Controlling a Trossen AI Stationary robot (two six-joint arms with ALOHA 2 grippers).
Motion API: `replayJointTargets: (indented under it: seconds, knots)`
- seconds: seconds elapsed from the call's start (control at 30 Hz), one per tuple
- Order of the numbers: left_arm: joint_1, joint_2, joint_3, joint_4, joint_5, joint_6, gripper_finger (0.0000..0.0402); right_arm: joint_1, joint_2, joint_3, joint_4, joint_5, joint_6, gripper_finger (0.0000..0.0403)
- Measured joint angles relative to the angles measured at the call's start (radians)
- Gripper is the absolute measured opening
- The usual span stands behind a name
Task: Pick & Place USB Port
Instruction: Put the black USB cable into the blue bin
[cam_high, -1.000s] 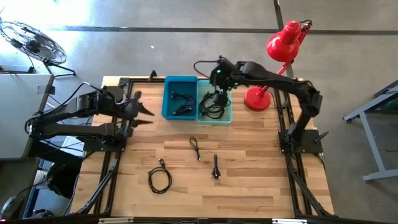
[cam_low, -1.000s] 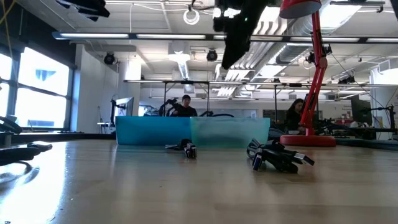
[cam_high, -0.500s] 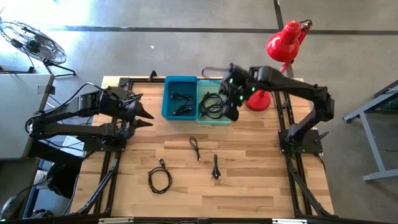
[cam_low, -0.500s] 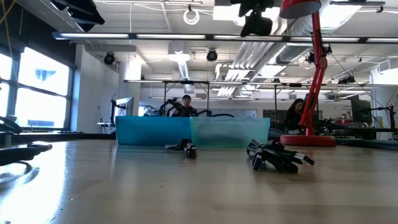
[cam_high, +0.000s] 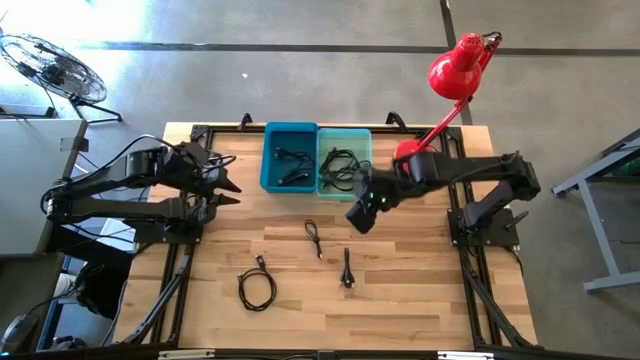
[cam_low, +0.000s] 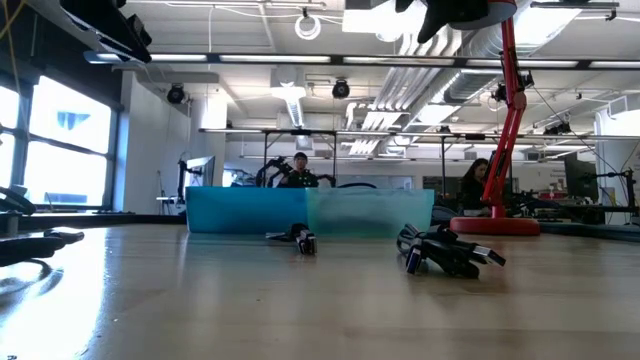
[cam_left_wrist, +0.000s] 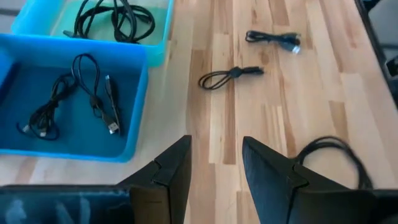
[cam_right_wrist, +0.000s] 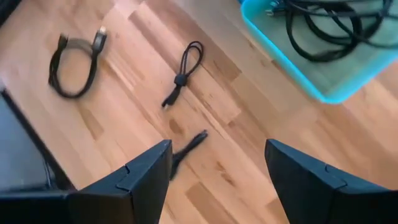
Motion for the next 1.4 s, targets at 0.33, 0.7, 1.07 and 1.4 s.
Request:
replayJointTargets:
  seconds: [0.33, 0.7, 1.07, 1.4]
  knots:
    - [0.000, -0.001, 0.000, -0.161, 0.060, 0.108, 0.0140, 0.179, 0.144, 0.000, 0.021, 0.156, 0.419, 0.0249]
    - [0.000, -0.001, 0.000, -0.262, 0.060, 0.205, 0.0140, 0.229, 0.367, 0.000, 0.138, 0.130, 0.557, 0.0249]
    - [0.000, -0.001, 0.000, -0.279, 0.060, 0.229, 0.0140, 0.232, 0.497, 0.000, 0.041, -0.020, 0.630, 0.0227]
    - [0.000, -0.001, 0.000, -0.281, -0.007, 0.265, 0.0140, 0.227, 0.504, 0.000, 0.103, 0.035, 0.632, 0.0193]
